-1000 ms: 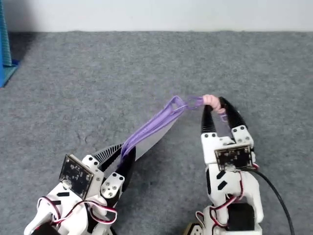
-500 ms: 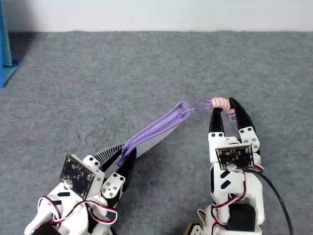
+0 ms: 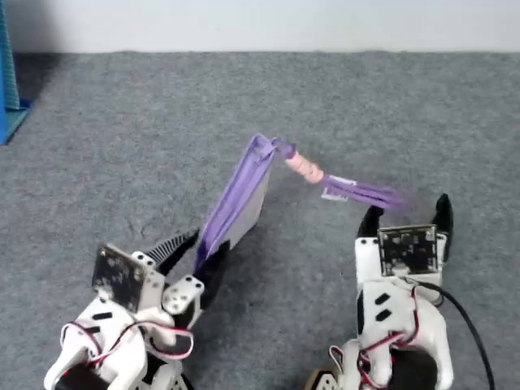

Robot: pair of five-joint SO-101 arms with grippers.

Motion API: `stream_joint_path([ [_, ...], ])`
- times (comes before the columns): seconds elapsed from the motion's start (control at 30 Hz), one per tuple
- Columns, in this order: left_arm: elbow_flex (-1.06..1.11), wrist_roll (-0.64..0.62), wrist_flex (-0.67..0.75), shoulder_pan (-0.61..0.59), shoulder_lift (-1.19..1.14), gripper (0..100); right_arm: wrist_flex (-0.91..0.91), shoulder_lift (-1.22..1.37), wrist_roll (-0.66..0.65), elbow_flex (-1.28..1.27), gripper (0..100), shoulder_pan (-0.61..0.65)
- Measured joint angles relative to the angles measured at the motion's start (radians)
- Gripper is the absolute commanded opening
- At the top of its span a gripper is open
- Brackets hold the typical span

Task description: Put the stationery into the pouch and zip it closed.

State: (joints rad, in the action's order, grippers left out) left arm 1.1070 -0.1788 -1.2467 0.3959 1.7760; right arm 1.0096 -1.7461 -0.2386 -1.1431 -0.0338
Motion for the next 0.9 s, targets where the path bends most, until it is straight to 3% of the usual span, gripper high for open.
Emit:
stream_joint_path([
  [0.27, 0.098, -0.02, 0.152, -0.278, -0.002, 25, 0.17, -0.002, 0.04, 0.081, 37.4, 0.18],
  [0.7, 0.098, 0.061, 0.37, -0.652, -0.002, 25, 0.176, -0.002, 0.103, 0.081, 37.4, 0.196],
  [0.9, 0.057, 0.061, 0.376, -0.721, -0.002, 23, 0.176, -0.002, 0.16, 0.081, 33.6, 0.196],
])
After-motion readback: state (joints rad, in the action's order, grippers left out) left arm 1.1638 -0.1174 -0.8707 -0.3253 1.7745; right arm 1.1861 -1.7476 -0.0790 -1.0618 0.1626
